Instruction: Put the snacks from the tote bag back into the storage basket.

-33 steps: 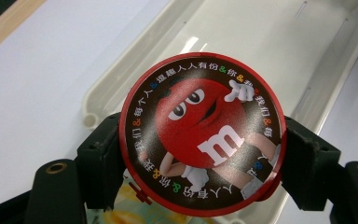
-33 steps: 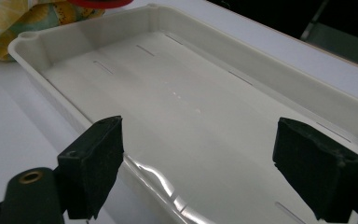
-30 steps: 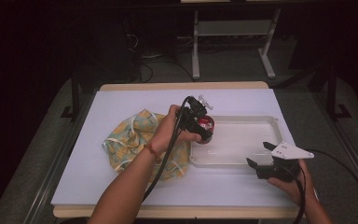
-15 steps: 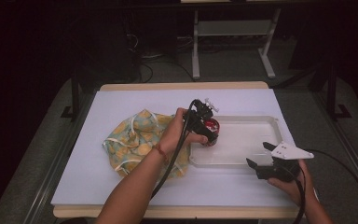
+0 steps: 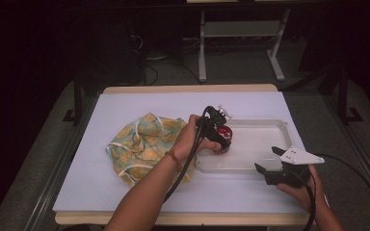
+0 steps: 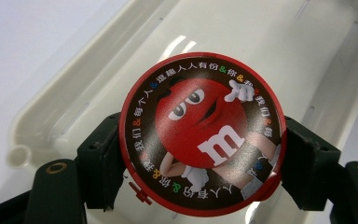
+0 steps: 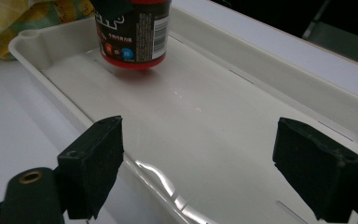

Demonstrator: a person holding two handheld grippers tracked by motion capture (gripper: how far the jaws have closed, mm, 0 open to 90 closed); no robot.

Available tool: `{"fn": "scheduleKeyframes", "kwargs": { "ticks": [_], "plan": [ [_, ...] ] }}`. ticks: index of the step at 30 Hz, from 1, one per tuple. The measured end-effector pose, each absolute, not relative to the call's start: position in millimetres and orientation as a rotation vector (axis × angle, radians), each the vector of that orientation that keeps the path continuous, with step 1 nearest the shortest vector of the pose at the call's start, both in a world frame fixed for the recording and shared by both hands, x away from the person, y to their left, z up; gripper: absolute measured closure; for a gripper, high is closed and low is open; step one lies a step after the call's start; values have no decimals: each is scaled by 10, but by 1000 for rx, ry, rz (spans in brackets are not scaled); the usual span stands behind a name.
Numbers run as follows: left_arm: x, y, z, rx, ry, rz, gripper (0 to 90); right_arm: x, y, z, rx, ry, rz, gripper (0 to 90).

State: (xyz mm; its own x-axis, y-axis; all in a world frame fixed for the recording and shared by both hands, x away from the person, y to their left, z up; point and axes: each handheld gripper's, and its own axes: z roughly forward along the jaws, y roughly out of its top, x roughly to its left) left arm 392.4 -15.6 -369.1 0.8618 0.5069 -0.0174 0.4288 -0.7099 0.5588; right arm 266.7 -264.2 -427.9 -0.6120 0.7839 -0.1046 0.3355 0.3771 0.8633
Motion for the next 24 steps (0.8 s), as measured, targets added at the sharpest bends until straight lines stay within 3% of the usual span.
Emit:
{"fn": "scheduleKeyframes", "kwargs": {
  "ticks": [24],
  "plan": [
    [3923,-324,-3918,2449,695,181,252,2671,-2637,-4288,953,2140,1159,156]
  ]
}}
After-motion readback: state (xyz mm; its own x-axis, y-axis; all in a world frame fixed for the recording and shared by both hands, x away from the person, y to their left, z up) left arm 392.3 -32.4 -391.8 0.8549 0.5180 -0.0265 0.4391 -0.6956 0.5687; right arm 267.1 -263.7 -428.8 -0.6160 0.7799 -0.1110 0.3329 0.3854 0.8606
